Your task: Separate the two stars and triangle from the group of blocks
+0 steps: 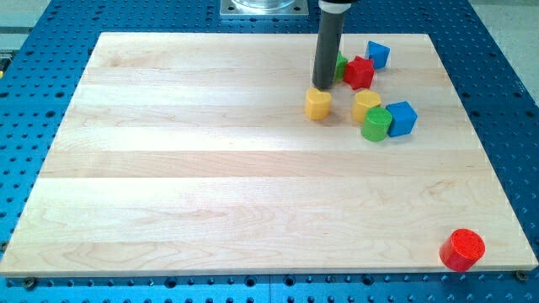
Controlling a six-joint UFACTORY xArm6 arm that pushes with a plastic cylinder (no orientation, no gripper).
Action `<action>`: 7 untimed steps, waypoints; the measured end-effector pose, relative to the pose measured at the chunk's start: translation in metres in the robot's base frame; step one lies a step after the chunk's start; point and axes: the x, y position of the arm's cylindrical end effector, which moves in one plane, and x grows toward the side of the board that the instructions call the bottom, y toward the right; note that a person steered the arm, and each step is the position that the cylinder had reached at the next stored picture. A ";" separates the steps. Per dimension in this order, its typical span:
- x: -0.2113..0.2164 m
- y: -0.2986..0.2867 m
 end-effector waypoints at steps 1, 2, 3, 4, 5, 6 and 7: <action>-0.002 0.030; -0.001 0.053; -0.003 0.037; -0.005 0.012; -0.010 -0.054; -0.072 -0.017; -0.069 0.002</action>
